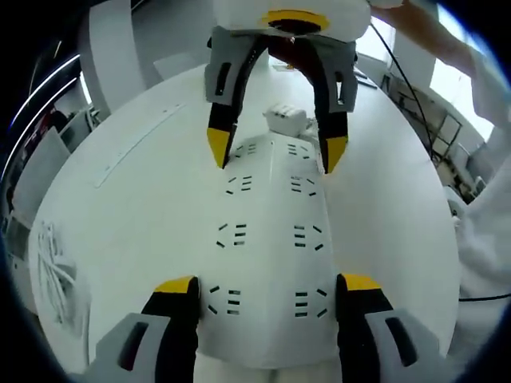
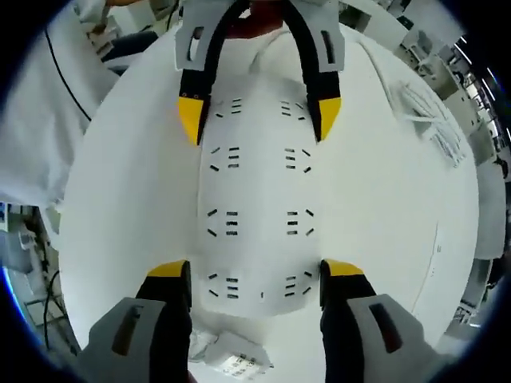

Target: Straighten the power strip on the desk, plug the charger into it

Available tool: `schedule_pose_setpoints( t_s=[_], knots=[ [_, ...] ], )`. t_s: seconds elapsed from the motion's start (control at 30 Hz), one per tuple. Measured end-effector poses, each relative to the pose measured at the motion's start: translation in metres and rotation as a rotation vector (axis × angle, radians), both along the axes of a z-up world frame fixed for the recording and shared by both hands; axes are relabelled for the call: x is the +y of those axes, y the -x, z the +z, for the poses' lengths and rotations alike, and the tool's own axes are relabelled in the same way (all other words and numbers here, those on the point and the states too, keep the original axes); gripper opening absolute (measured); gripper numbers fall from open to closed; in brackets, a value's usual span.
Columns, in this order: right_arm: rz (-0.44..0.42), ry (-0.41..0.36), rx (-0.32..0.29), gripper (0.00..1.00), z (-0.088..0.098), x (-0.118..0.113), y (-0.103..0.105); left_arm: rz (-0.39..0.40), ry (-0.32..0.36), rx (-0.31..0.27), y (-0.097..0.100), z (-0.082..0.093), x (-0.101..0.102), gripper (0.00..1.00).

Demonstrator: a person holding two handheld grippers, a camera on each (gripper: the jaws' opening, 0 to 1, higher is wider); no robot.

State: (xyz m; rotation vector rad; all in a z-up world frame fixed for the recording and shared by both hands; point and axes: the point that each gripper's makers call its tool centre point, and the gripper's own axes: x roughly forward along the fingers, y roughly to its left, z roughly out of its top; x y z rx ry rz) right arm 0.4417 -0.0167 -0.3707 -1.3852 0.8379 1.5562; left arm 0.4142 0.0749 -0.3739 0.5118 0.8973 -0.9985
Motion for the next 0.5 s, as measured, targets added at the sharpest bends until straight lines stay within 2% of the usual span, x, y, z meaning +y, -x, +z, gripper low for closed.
schedule_pose_setpoints(
  t_s=[0.2, 0.5],
  knots=[
    [-0.005, 0.010, 0.012, 0.63, -0.0036, 0.0005, -0.0111, -0.002, -0.004, 0.004, 0.0005, -0.0002, 0.0004, 0.70],
    [-0.059, 0.004, -0.002, 0.63, -0.0025, -0.0027, -0.0072, -0.037, -0.011, 0.015, 0.0024, -0.0007, 0.0000, 0.71]
  ],
)
